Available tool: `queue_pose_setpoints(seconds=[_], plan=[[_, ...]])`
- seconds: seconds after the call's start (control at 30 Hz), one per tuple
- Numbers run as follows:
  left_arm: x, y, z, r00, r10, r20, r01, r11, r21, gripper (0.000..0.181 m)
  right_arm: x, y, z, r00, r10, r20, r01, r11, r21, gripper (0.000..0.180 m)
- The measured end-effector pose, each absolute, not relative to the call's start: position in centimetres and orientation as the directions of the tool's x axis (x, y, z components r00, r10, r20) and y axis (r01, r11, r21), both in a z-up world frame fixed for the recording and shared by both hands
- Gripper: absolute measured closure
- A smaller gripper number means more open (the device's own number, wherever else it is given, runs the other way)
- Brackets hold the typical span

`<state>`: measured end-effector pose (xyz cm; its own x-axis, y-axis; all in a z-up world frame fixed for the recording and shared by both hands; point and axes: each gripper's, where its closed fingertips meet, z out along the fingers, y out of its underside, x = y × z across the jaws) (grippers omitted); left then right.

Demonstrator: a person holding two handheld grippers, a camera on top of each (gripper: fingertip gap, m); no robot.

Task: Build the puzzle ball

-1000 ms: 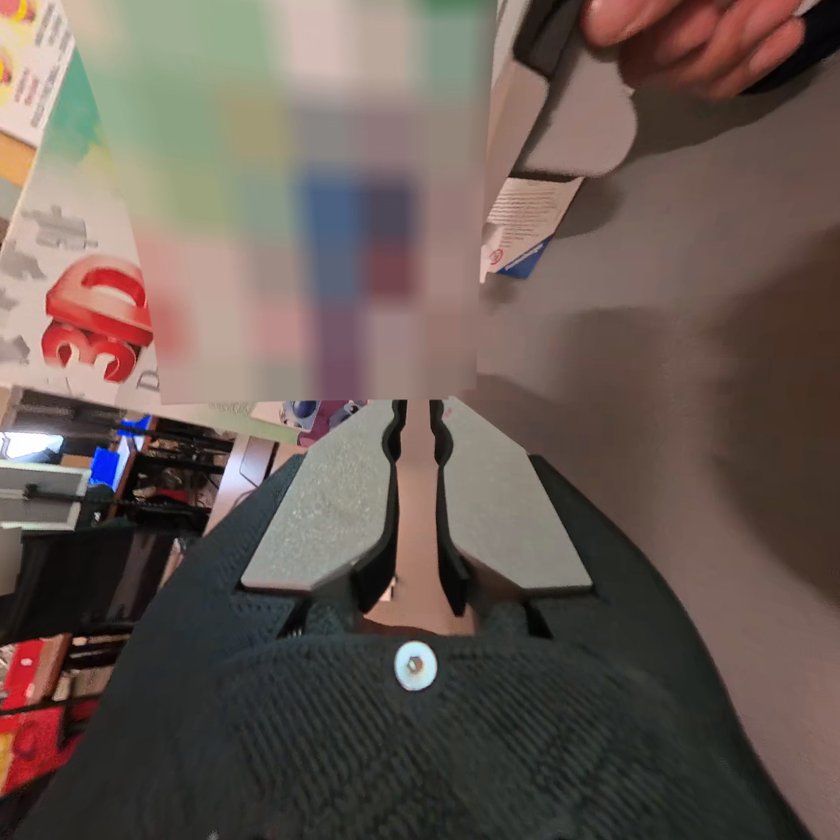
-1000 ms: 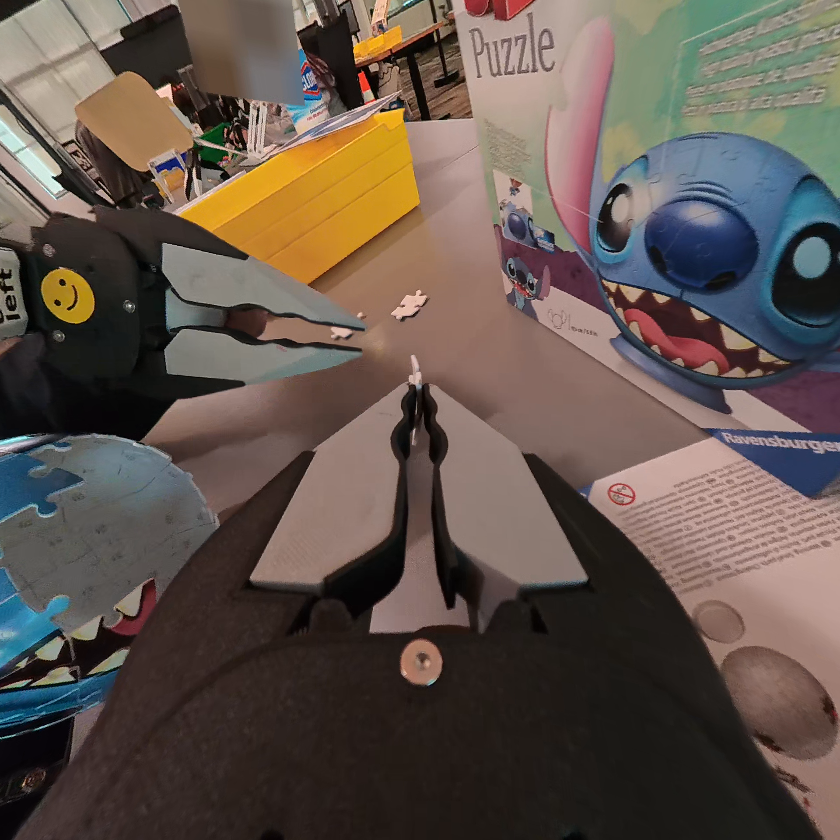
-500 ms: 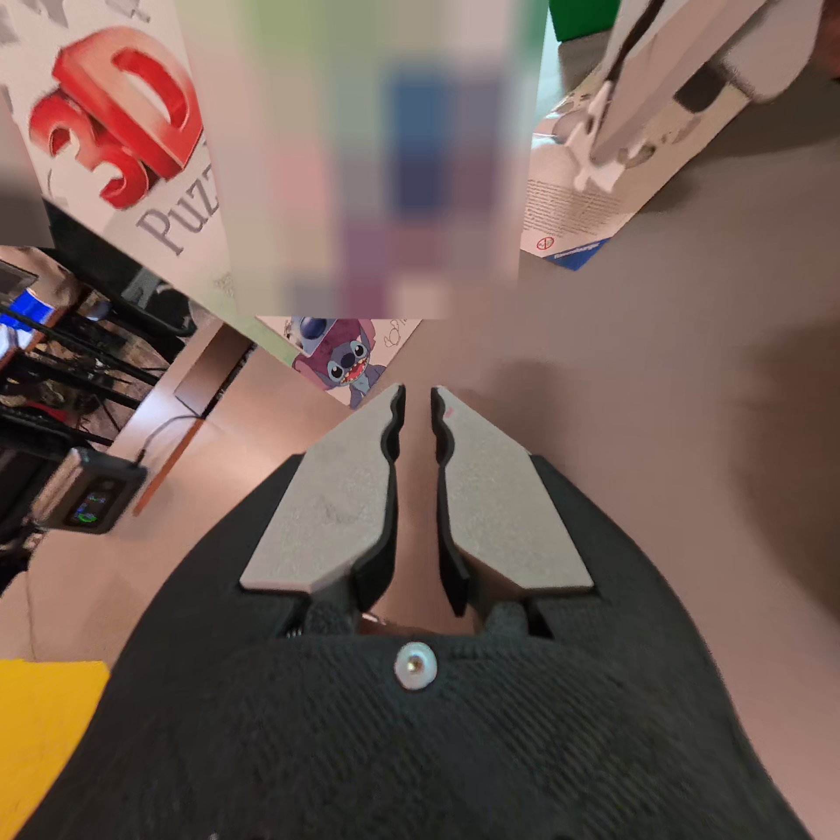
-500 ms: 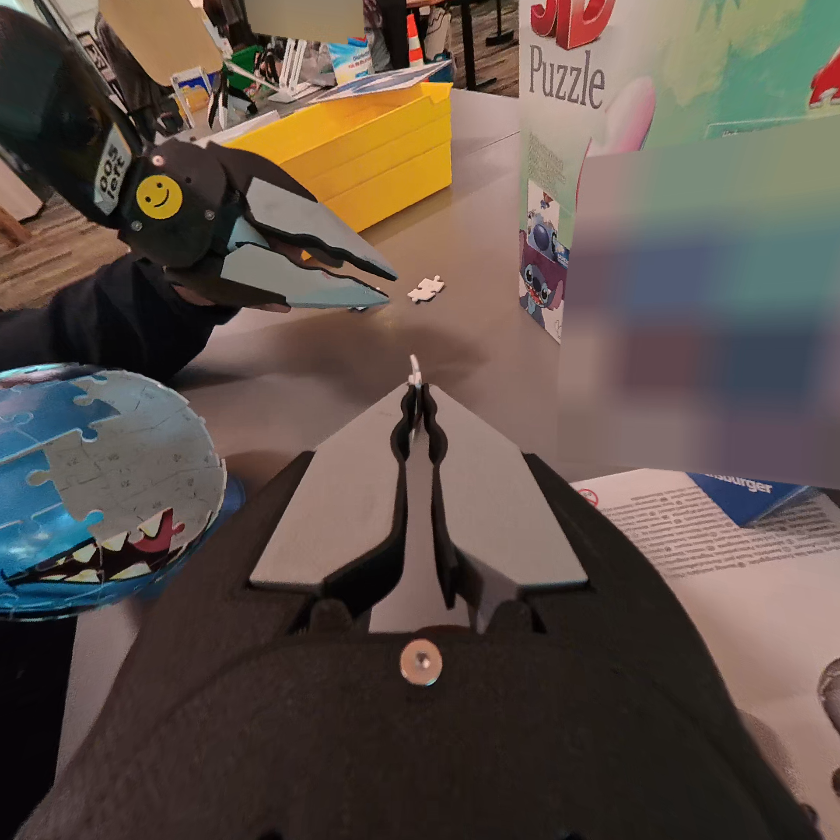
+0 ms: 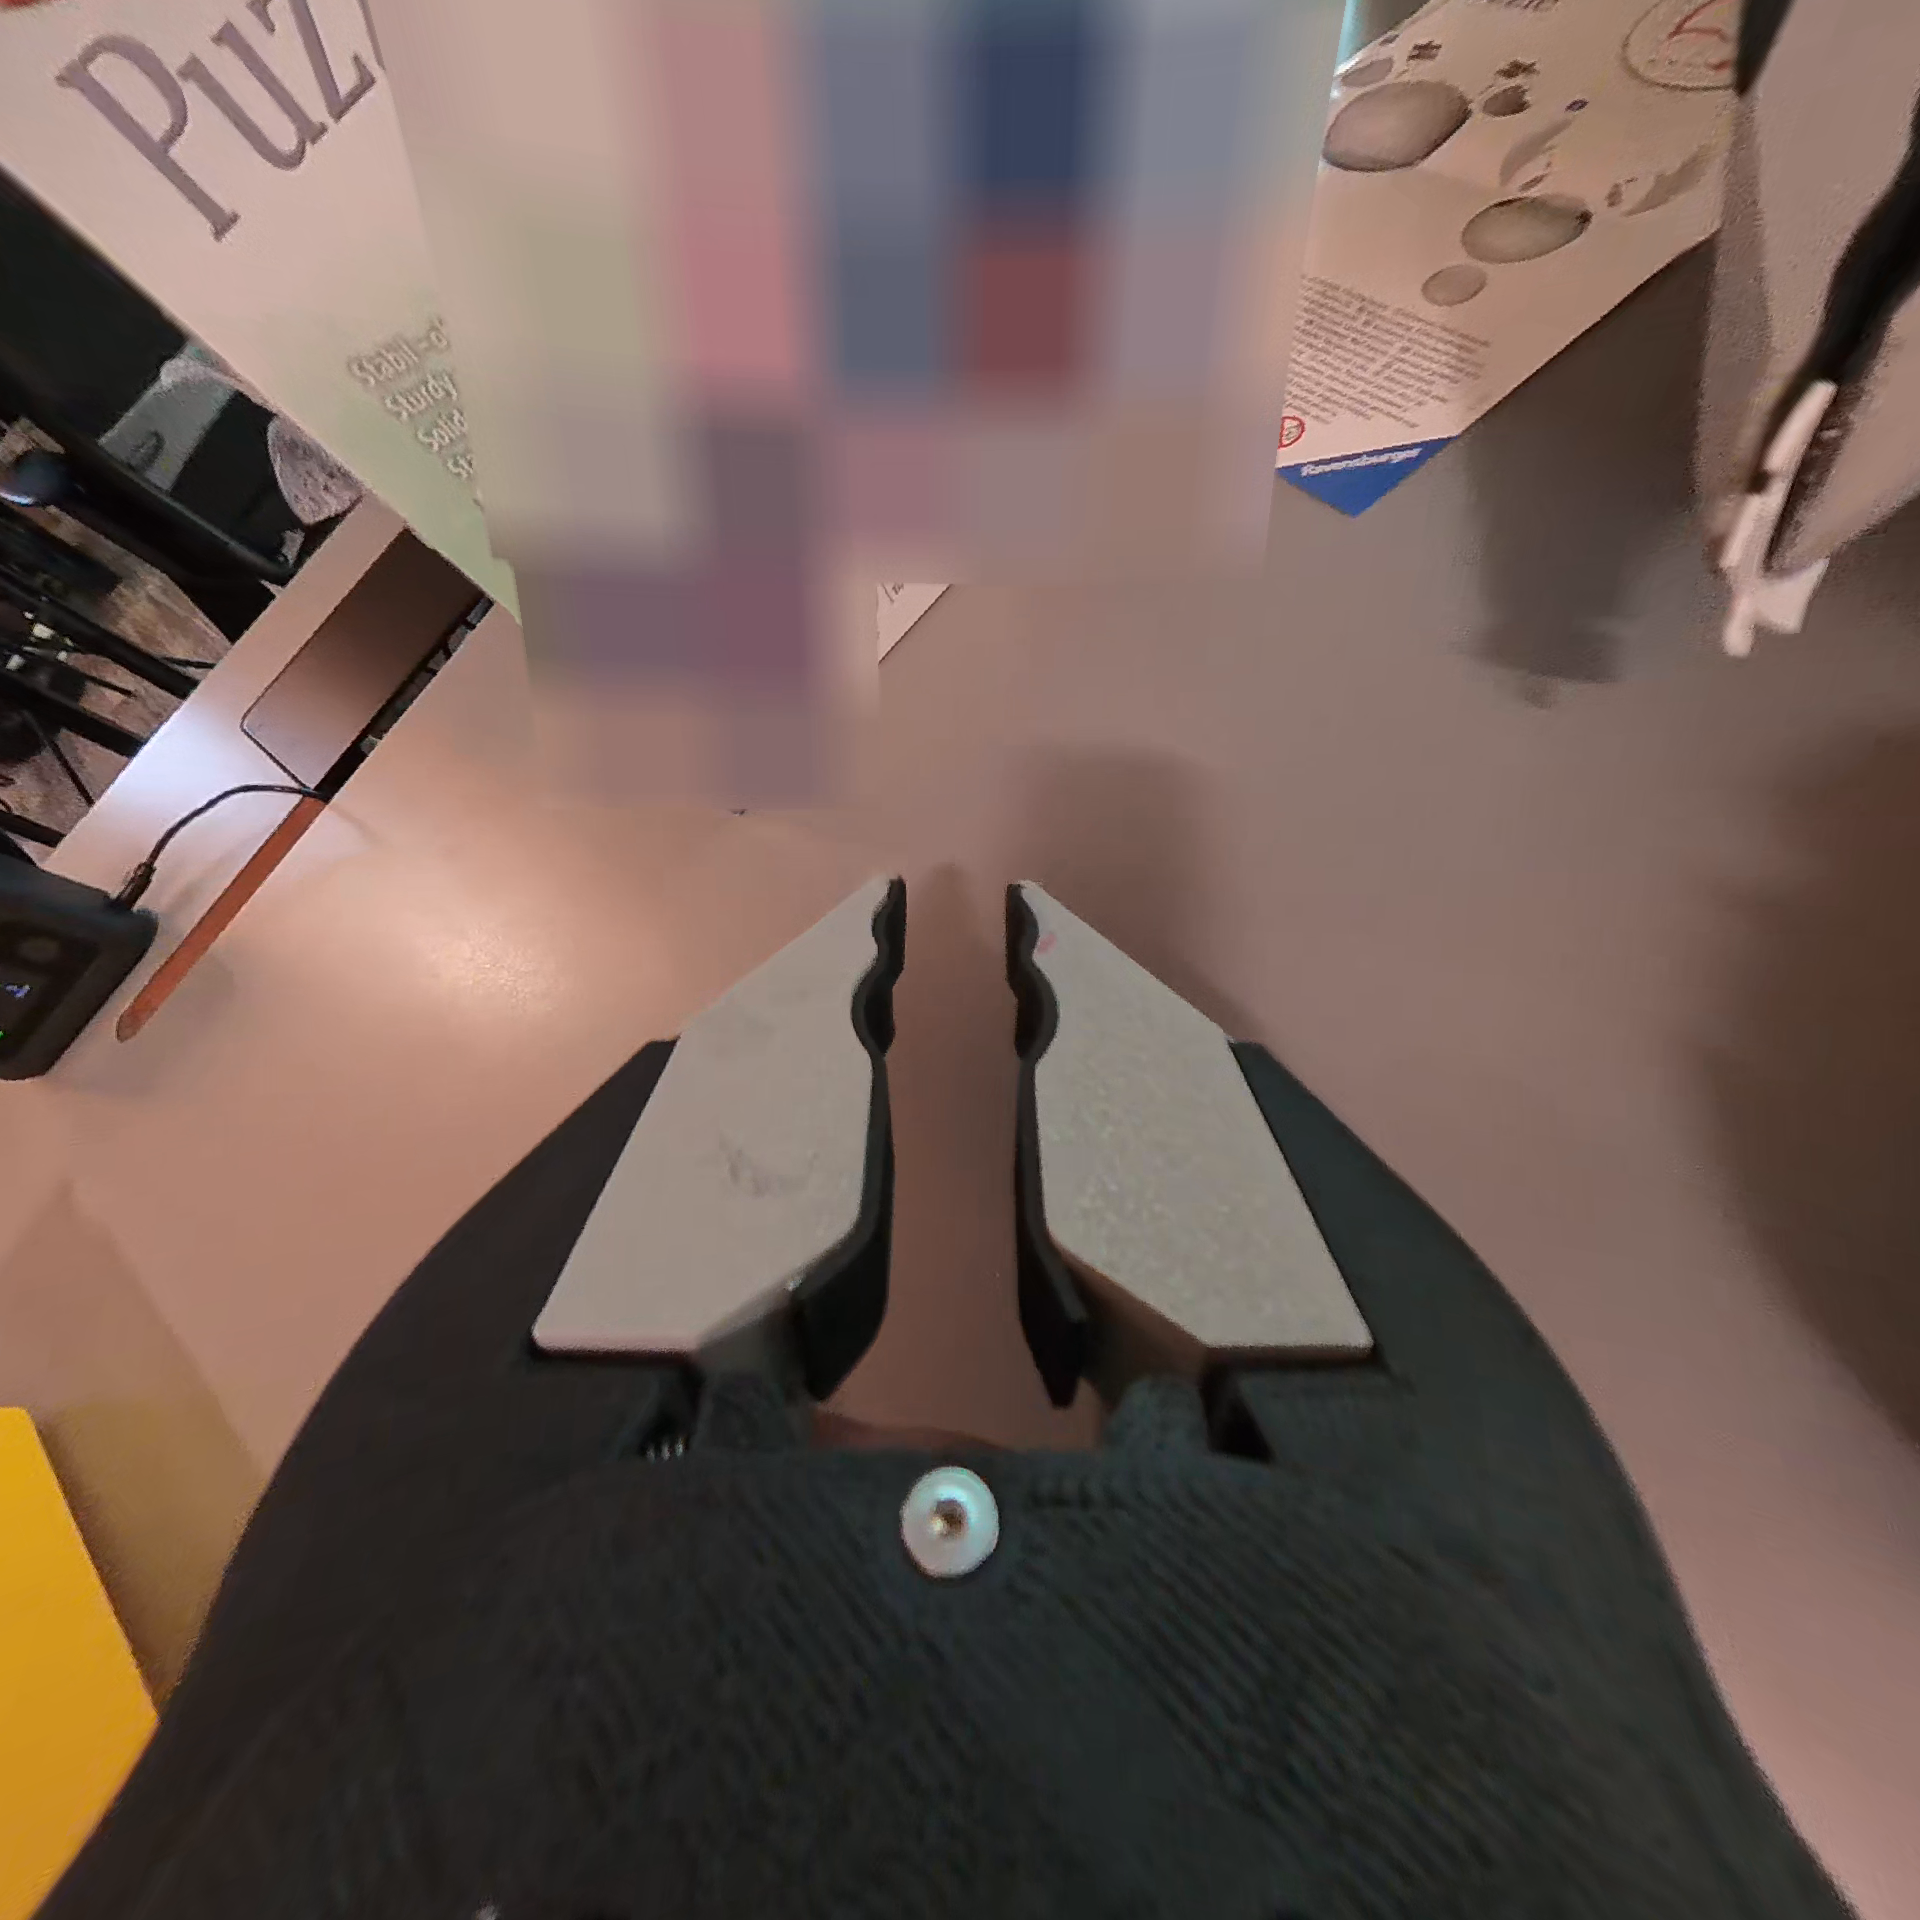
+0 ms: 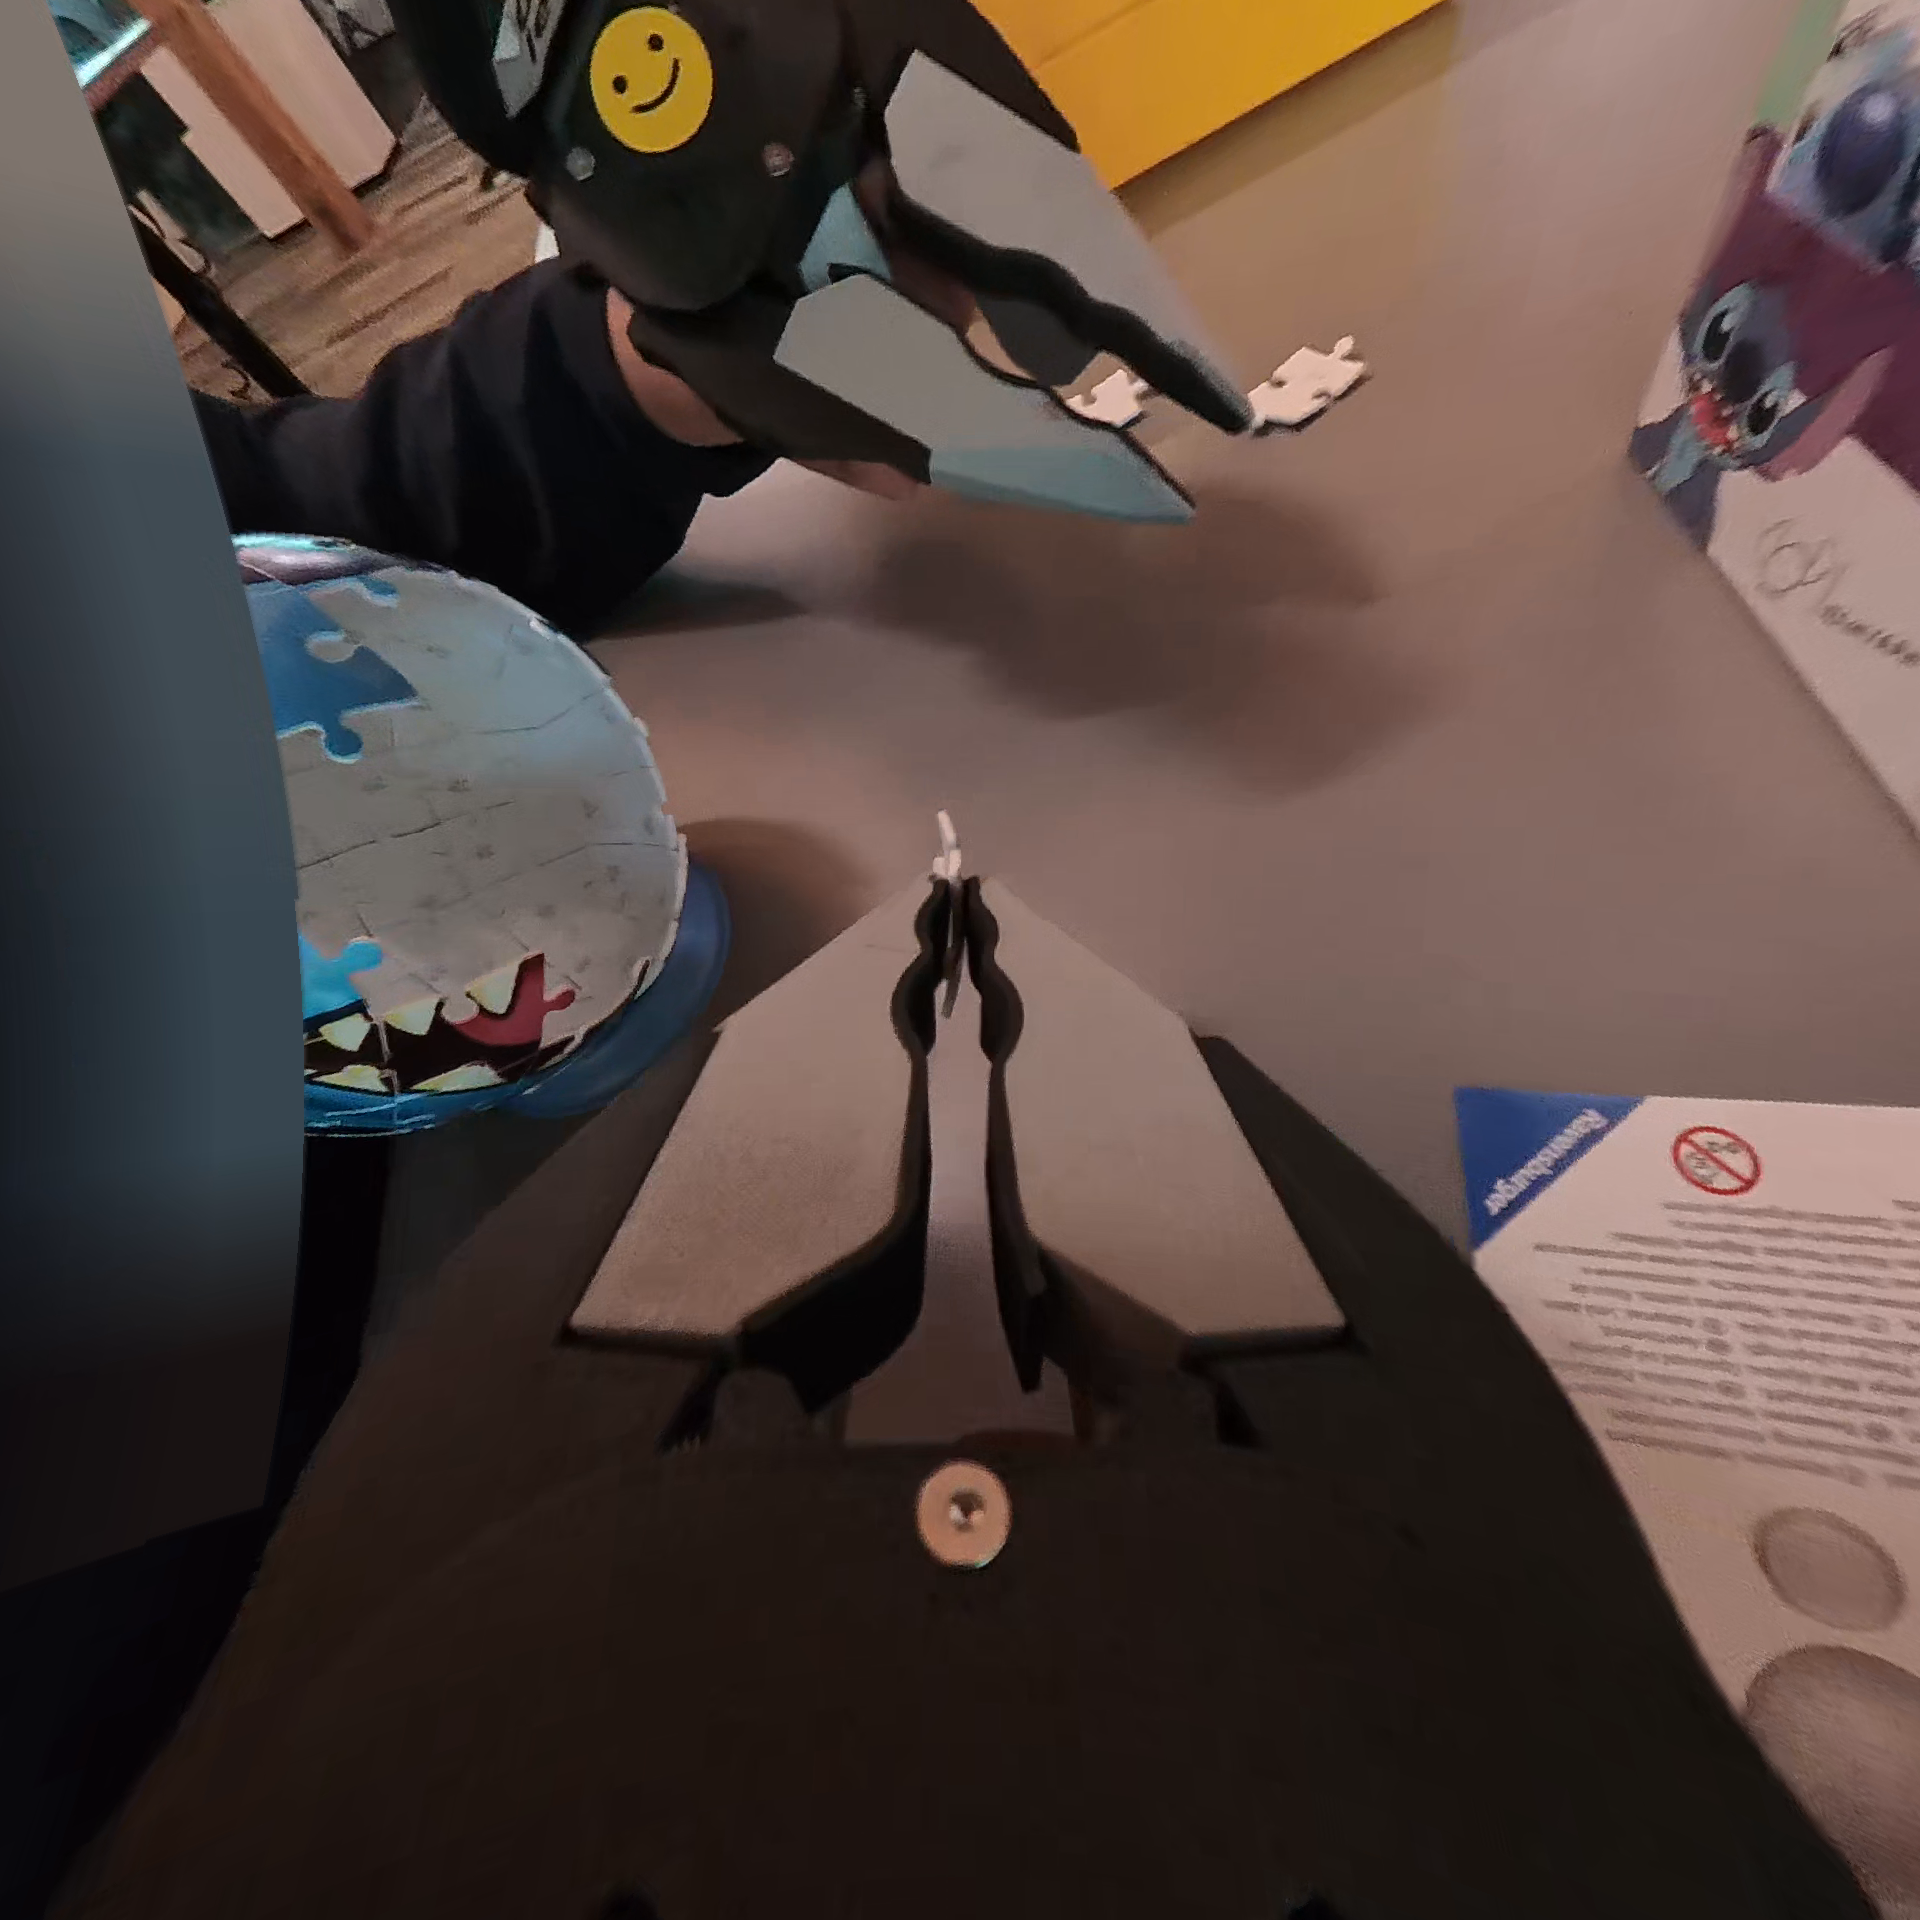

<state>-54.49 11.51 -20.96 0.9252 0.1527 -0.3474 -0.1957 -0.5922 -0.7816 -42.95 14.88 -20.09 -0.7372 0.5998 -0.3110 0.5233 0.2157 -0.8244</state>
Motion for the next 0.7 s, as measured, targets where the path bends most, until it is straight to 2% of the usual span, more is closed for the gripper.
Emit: queue_pose_setpoints(seconds=[0.17,0.43,0.7], plan=[[-54.5,11.6,-21.8,0.946,0.159,-0.281,-0.137,-0.591,-0.795,0.163,-42.6,14.6,-20.8,-0.726,0.583,-0.365,0.564,0.201,-0.801,0.180],[-52.3,12.4,-21.8,0.977,0.074,-0.198,-0.120,-0.575,-0.809,0.162,-42.4,14.4,-20.8,-0.721,0.534,-0.442,0.603,0.169,-0.780,0.180],[-46.8,13.7,-20.2,0.992,-0.126,-0.007,-0.069,-0.490,-0.869,0.163,-41.8,12.8,-20.7,-0.753,0.487,-0.442,0.596,0.219,-0.773,0.180]])
